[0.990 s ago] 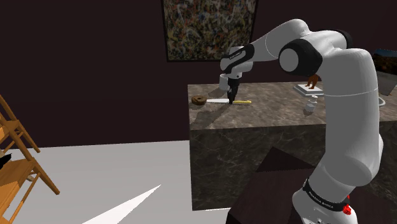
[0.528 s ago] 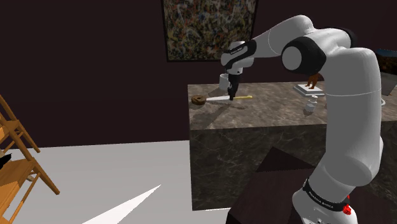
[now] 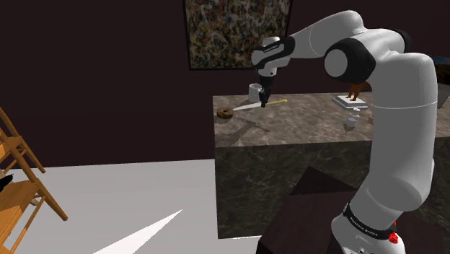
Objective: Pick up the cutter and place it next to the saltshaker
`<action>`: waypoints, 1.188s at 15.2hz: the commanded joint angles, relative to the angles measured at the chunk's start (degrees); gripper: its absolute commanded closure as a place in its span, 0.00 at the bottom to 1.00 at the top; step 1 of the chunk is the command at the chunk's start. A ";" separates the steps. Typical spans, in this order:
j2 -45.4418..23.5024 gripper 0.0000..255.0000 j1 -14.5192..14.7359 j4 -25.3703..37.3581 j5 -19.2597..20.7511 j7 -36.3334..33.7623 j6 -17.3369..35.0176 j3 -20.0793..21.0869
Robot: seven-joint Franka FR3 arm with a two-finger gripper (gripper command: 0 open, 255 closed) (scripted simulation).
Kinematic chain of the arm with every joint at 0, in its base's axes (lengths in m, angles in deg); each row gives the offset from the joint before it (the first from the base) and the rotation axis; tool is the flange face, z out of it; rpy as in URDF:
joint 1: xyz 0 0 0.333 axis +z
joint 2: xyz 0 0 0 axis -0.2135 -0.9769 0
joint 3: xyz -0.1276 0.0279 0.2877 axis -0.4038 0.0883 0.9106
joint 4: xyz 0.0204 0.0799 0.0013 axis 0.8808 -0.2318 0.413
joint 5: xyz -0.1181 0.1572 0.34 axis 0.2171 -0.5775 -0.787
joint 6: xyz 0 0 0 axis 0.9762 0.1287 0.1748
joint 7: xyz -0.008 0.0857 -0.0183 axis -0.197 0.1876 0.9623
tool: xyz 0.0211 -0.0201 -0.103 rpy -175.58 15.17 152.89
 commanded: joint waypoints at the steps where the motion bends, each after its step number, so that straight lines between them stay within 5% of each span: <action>1: 0.21 1.00 -0.03 1.17 0.14 -0.14 -1.36 -0.06; 18: 1.55 1.00 -0.60 11.88 0.95 -0.90 -13.26 -0.56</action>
